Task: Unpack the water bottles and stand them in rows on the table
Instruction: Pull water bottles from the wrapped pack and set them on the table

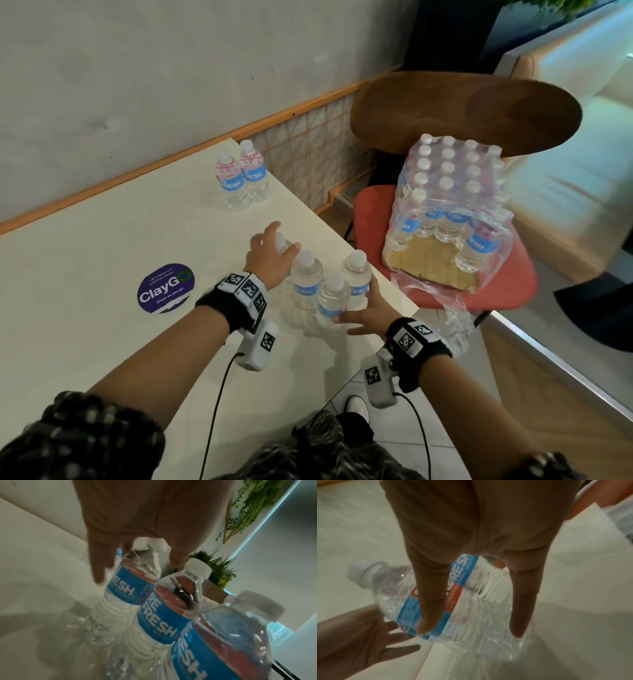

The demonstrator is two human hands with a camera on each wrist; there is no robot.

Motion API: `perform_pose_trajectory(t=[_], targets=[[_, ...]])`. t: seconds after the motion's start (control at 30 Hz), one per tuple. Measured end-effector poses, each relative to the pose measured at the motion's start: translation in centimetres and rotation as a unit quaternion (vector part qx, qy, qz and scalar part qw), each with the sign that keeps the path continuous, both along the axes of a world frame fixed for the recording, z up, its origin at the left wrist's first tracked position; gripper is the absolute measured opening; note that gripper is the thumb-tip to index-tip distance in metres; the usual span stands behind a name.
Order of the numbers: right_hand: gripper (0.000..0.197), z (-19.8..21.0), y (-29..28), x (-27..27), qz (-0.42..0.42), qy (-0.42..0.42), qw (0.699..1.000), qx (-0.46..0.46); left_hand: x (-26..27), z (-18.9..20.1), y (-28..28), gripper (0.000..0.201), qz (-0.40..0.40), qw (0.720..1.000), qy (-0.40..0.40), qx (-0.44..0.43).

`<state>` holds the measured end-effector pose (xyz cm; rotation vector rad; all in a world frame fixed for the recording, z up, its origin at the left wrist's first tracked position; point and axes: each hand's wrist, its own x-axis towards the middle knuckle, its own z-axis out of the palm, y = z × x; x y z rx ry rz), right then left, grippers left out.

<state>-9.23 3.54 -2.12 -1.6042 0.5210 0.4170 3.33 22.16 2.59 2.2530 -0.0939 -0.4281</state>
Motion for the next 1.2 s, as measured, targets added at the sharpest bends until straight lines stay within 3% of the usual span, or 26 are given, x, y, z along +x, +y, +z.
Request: perform_pose_trajectory(t=[0.17,0.33,0.5,0.57,0.67,0.8,0.97,1.13,1.2], targets=[[0.120,-0.5,2.5,1.2,0.028,0.009,1.000,0.008,0.8,0.9,0.2,0.032,-0.018,0.993,0.061,-0.098],[0.124,-0.7,4.7,1.9,0.040,0.015,0.999,-0.013,1.5,1.2,1.3,0.036,-0.010,0.990,0.102,-0.094],[0.129,-0.9,5.7,2.6,0.077,0.020,0.997,-0.022,1.7,2.0,1.4,0.062,-0.037,0.998,0.040,-0.035],[0.126,-0.5,5.1,2.6,0.102,0.015,0.994,-0.029,1.6,2.7,1.1,0.072,-0.054,0.997,-0.025,0.046],[0.107,0.0,2.4,2.4,0.116,0.038,0.992,-0.044,0.5,4.6,-0.8,0.068,-0.125,0.967,-0.150,0.166],[0.069,0.3,-4.1,1.8,0.059,0.075,0.992,-0.085,-1.8,6.2,-6.1,0.048,-0.244,0.933,-0.229,0.133],[0.048,0.6,-12.1,0.4,-0.018,0.052,0.978,-0.202,-4.1,3.9,-13.6,0.040,-0.330,0.924,-0.138,0.132],[0.092,0.5,-18.7,0.2,-0.218,-0.009,0.945,-0.245,-2.7,3.2,-19.6,0.056,-0.314,0.936,-0.098,0.128],[0.098,0.2,-20.6,0.7,-0.263,-0.041,0.933,-0.244,-1.6,3.2,-21.2,0.062,-0.306,0.937,-0.111,0.124]])
